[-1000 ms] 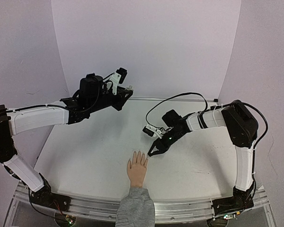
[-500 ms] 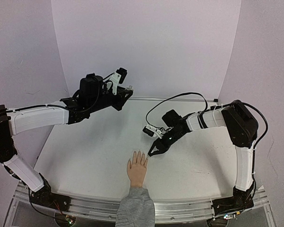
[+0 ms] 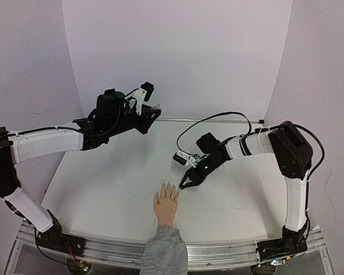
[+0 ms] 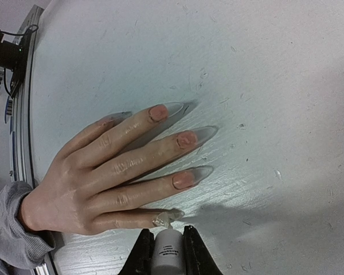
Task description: Paint the nails
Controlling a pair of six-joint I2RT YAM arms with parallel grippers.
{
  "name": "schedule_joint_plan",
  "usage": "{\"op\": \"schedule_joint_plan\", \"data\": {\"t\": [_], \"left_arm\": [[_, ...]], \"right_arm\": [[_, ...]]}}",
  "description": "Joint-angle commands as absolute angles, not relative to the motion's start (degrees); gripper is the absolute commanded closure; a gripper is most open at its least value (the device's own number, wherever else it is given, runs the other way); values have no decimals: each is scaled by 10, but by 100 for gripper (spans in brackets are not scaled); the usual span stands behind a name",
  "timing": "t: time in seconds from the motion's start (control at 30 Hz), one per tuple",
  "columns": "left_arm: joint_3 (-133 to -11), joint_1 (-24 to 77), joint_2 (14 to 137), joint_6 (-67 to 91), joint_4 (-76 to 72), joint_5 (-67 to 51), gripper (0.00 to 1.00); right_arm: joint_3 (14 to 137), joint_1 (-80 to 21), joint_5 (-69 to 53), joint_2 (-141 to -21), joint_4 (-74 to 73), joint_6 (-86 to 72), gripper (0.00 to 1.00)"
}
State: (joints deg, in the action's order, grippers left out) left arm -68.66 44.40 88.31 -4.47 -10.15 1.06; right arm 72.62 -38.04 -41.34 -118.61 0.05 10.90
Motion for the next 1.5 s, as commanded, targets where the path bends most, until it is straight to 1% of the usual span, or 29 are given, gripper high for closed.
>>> {"op": "schedule_joint_plan", "data": {"t": [0.0,0.87,1.13,1.47], "left_arm": [[-700,441,861,-43,-138,5,100],[-696,441,856,-43,-138,6,100],[-695,441,856,-43,-138,7,100],[-692,441,851,-43,-138,8,100]], "right_arm": [[744,-385,-425,-1189,-9,105,100],[748,-386,-387,-1197,-7,94,100],[749,-386,-398,-1194,8,78,100],[712,-384,-345,-1144,45,53,100]]}}
